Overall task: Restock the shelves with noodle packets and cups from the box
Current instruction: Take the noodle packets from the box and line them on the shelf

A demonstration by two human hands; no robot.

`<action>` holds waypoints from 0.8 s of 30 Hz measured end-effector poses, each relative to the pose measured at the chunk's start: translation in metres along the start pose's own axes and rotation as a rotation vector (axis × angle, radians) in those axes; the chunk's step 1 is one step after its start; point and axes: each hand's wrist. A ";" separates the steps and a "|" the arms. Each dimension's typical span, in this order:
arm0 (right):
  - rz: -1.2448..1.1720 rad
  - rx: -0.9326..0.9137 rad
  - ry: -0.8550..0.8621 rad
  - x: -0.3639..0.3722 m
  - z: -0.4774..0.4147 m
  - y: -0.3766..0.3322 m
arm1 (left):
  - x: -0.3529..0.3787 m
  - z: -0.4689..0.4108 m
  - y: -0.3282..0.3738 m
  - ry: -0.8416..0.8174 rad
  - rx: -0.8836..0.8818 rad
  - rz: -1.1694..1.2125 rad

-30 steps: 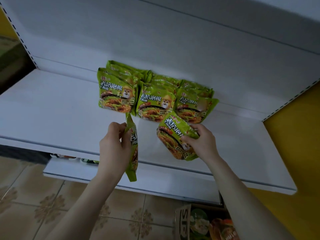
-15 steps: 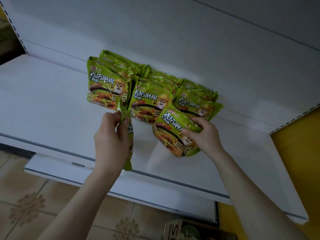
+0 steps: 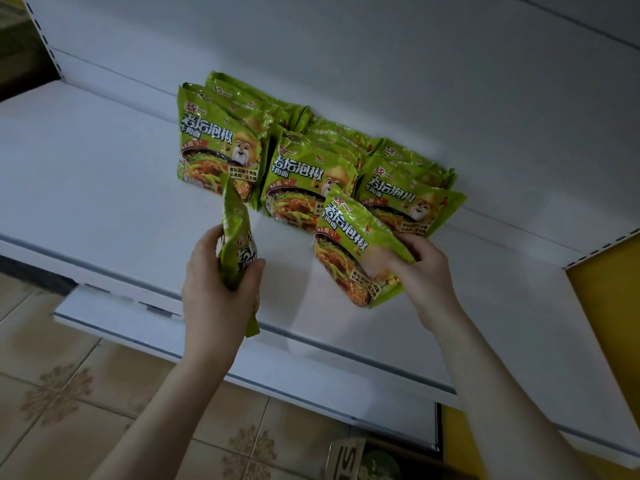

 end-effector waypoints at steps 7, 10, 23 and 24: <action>0.114 -0.107 0.185 -0.009 -0.014 0.015 | -0.004 0.008 -0.006 0.063 -0.057 0.129; 0.008 -0.089 0.222 -0.020 -0.024 0.016 | -0.005 0.005 -0.012 0.143 -0.114 0.179; 0.026 -0.086 0.358 -0.038 -0.081 0.011 | 0.015 0.009 -0.011 0.202 -0.198 0.343; 0.038 -0.090 0.353 -0.037 -0.085 0.009 | 0.016 0.010 -0.011 0.199 -0.200 0.345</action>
Point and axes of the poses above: each hand's wrist, its own z-axis away from the middle knuckle, its own x-axis out of the palm, y = z × x, and after that the axes turned 13 degrees about x, right-handed
